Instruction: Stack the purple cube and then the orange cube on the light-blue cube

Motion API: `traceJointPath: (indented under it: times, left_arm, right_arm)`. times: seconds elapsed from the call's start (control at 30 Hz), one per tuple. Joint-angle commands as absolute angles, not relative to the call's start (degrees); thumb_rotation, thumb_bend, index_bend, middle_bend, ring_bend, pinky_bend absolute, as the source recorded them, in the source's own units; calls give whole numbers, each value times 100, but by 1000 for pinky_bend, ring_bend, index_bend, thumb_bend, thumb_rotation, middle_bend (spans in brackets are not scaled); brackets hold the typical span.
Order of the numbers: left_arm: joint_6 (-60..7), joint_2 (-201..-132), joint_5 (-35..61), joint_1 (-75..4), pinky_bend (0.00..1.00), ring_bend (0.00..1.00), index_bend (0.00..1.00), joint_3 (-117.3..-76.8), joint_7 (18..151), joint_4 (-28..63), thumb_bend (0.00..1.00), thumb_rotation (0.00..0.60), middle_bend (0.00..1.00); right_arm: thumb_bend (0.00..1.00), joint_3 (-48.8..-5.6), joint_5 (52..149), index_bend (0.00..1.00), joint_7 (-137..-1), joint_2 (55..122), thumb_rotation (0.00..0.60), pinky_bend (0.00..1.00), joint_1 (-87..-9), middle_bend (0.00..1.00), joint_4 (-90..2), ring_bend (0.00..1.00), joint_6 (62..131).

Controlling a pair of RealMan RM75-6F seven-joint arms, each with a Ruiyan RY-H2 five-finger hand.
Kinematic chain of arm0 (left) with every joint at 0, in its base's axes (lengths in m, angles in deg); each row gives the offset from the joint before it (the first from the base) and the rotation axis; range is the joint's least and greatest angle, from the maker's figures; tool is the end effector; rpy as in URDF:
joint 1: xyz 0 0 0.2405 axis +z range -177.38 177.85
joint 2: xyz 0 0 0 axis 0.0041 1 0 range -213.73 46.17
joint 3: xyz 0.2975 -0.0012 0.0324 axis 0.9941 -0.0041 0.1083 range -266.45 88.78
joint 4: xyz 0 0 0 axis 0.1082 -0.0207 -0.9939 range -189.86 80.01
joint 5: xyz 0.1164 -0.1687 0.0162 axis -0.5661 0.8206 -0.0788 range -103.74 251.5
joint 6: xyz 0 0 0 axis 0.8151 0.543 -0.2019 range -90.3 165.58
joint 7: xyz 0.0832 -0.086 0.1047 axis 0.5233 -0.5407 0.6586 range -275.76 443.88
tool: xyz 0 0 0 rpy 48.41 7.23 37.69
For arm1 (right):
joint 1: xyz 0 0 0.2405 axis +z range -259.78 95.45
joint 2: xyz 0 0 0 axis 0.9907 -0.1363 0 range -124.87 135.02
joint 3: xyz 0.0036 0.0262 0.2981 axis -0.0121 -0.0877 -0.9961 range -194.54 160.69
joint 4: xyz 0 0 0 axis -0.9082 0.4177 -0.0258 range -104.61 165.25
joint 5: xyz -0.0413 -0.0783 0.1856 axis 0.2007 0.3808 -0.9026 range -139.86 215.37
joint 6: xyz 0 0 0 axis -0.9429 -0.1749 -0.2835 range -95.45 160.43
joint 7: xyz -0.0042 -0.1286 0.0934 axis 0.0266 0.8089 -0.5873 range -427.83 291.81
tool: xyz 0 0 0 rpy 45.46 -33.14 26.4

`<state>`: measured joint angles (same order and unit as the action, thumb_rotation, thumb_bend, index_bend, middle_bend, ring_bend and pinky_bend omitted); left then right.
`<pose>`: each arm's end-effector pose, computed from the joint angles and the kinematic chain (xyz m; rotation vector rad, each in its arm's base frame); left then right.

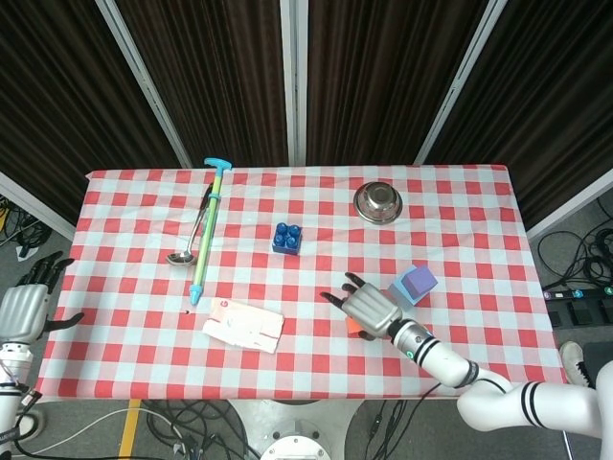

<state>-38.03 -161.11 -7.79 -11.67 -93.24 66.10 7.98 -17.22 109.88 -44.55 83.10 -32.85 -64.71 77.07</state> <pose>-0.4185 0.2599 0.1442 -1.3538 -0.9863 -0.8988 -0.1563 -0.3473 -0.0093 2.3338 -0.6770 0.7055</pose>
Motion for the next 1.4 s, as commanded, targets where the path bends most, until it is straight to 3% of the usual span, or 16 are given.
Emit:
traceJointPath:
  times: [0.03, 0.47, 1.17, 1.4]
  left_arm:
    - [-3797, -16110, -793, -1171, 265, 119, 225, -9315, 6607, 807, 86, 600, 196]
    - [-3989, -16072, -1002, -1185, 265, 119, 225, -9261, 6711, 998, 86, 600, 196]
    - [-4049, -16188, -895, -1150, 265, 119, 224, -9295, 7180, 906, 86, 600, 195]
    - [-4036, -16240, -922, -1159, 265, 120, 224, -9267, 7256, 841, 86, 600, 195]
  right_arm:
    - [126, -1970, 11060, 0, -4612, 7987, 600, 0, -3217, 499, -6738, 172, 7820]
    - [128, -2691, 11677, 0, -5925, 6258, 600, 0, -2877, 500, -7174, 172, 7480]
    - [131, -2117, 12975, 0, -7394, 4956, 600, 11, -3561, 500, -7087, 172, 7829]
    - [131, -1864, 13269, 0, -7738, 4933, 600, 16, -3668, 500, -6777, 172, 7722]
